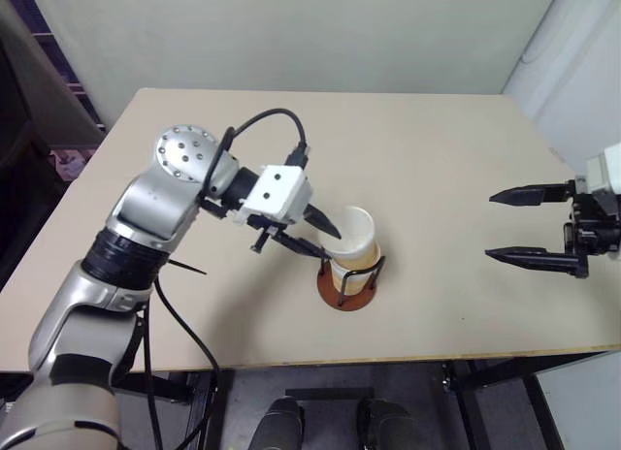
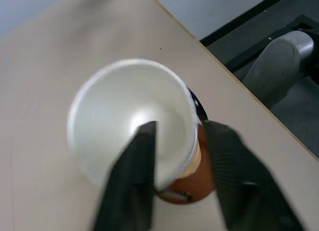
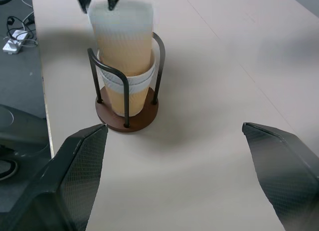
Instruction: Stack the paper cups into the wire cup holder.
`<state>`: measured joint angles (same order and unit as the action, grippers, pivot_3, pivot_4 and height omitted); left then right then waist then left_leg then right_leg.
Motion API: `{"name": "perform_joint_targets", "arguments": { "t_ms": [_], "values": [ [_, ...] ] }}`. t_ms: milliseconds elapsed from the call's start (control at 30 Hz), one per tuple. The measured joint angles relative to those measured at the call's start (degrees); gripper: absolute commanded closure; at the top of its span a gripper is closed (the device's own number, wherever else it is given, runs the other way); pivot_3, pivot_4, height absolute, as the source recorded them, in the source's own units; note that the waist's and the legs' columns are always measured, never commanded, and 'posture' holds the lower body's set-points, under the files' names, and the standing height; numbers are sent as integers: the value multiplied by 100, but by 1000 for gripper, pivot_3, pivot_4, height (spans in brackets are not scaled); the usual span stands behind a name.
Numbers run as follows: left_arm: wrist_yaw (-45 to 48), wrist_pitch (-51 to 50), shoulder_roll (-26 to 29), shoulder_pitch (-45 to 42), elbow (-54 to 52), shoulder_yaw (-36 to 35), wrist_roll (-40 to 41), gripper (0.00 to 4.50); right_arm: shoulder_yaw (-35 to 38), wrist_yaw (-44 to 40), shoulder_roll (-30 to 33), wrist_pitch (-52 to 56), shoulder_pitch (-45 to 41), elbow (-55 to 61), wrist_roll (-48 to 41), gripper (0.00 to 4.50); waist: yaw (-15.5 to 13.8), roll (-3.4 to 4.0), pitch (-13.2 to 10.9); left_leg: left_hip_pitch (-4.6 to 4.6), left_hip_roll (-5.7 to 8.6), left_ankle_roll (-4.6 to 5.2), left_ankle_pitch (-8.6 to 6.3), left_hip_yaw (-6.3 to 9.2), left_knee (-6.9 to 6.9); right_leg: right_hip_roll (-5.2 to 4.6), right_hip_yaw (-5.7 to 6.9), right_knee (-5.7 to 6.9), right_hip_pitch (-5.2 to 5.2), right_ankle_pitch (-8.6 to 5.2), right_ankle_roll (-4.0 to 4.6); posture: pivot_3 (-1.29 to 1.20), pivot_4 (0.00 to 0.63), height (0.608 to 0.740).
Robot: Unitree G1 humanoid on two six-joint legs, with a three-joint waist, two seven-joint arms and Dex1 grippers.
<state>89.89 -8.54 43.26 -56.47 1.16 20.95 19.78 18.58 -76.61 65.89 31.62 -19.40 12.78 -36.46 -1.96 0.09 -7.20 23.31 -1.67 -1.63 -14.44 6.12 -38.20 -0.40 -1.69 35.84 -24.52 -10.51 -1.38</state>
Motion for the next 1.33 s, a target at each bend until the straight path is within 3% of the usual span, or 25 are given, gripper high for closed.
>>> {"name": "perform_joint_targets", "arguments": {
  "t_ms": [67, 300, 433, 533, 633, 833, 1000, 1333],
  "values": [
    [-19, 0, -97, 0, 0, 0, -66, 1071, -52, 8, -3, -5, -67, -2, 2, 0, 1, 0, 0, -2, 0, 1, -1, -4, 0, -1, -2, 1, 0, 0, 0, 0, 150, 740],
    [-425, -149, -252, -10, 53, -308, -191, 1071, -557, -29, -235, -97, -513, -165, 21, 0, 15, 1, 0, -8, -4, 1, 0, -14, -1, 1, -3, 3, 0, 1, -1, 0, 150, 740],
    [-739, -757, 211, 199, -62, -1033, 60, 1071, -1029, -110, -490, -191, -956, -405, 112, 0, 102, 5, 2, -20, -9, 1, -1, -24, 6, 3, -5, 4, 0, 1, 0, 0, 150, 740],
    [-772, -1117, 860, 1102, -363, -1634, 256, 1071, -1330, -158, -630, -218, -1129, -862, 299, 0, 146, 16, 5, -30, -10, -2, -6, -27, 15, 3, -6, 5, -4, -1, 1, 0, 150, 740],
    [-674, -1505, 1550, 2701, -571, -2378, 532, 1071, -1493, -416, -662, -380, -1126, -1432, 489, 0, 157, 22, 2, -21, -16, -12, -15, -28, 18, 4, -9, 11, -22, -10, 15, 0, 150, 740],
    [-821, -1727, 1784, 4796, -615, -3832, 803, 1071, -1563, -753, -697, -687, -1151, -2252, 773, 0, 70, 21, 2, -11, -17, -4, -27, -28, 16, -3, -8, 35, -39, -57, 95, 0, 150, 740],
    [-1132, -1893, 1716, 5225, -960, -4296, 1057, 1071, -1573, -914, -737, -753, -1295, -2435, 857, 0, 60, 21, 2, -26, -16, -8, -33, -31, 17, -5, -7, 62, -40, -52, 115, 0, 150, 740],
    [-1422, -2041, 1716, 5387, -1244, -4373, 1262, 1071, -1577, -1099, -892, -755, -1501, -2615, 906, 0, 145, 22, 2, -55, -19, -14, -32, -33, 21, -1, -6, 102, -40, -70, 145, 0, 150, 740]
  ]
}}
